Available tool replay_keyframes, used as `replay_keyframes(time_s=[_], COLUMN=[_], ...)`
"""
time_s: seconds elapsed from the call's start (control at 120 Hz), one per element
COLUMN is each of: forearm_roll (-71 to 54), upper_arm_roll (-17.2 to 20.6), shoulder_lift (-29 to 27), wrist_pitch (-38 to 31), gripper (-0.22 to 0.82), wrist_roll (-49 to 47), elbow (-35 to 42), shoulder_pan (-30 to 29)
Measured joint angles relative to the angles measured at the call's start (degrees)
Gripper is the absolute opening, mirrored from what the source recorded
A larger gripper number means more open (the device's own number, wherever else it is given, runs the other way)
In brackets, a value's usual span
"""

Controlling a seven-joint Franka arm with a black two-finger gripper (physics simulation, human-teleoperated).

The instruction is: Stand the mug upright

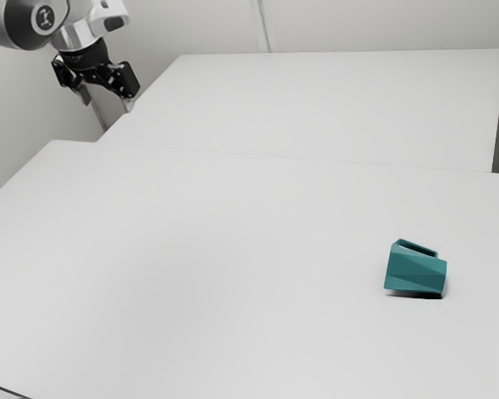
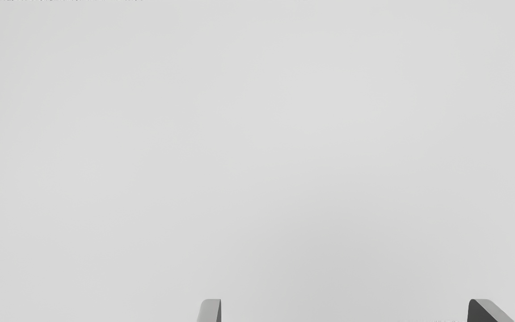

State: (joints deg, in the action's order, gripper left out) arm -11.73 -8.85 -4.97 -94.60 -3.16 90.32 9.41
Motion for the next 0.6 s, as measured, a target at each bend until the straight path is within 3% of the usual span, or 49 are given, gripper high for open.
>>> replay_keyframes(time_s=[0.333, 0.6], forearm_roll=[0.9, 20.2], upper_arm_roll=[0.1, 0.1], shoulder_lift=[0.0, 7.1], wrist_pitch=[-1.0, -2.1], gripper=[0.6, 0.6], wrist_roll=[2.5, 3.4], elbow=[2.1, 4.1], shoulder_pan=[-0.3, -0.5])
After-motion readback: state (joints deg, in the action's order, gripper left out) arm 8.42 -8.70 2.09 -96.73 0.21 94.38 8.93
